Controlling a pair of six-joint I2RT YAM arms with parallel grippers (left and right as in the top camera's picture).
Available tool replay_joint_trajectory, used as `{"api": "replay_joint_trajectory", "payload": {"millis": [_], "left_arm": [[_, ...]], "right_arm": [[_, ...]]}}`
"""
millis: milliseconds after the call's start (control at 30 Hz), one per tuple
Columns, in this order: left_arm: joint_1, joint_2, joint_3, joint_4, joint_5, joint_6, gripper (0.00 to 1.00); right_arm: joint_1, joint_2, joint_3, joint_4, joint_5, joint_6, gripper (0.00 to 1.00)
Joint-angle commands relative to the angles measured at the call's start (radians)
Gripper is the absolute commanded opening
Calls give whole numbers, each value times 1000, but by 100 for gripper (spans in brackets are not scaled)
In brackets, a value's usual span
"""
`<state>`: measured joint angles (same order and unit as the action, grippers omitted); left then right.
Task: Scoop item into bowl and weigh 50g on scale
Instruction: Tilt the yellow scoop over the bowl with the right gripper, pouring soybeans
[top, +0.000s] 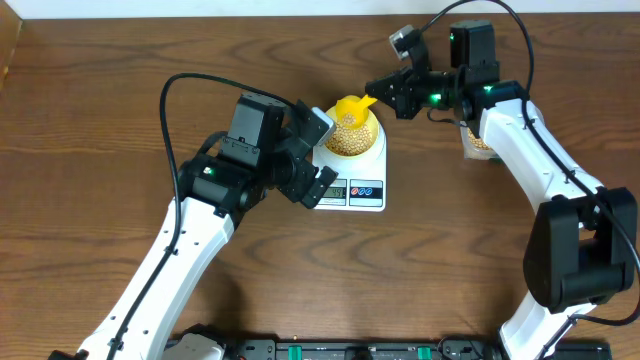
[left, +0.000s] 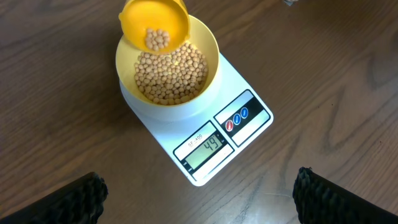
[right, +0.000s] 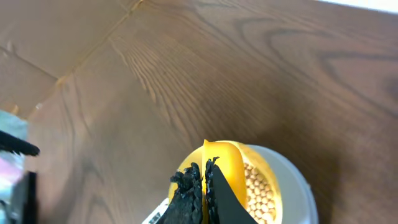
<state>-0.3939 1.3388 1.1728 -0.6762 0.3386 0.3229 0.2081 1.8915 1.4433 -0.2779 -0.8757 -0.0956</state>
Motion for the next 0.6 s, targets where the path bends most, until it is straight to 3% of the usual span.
{"api": "replay_joint_trajectory", "payload": {"millis": [0, 567], "left_arm": [[3, 7, -7, -1, 10, 17, 97], [3, 7, -7, -1, 10, 17, 98]], "right_arm": [[-5, 6, -6, 18, -21, -116, 1], [21, 6, -6, -8, -21, -142, 1]]}}
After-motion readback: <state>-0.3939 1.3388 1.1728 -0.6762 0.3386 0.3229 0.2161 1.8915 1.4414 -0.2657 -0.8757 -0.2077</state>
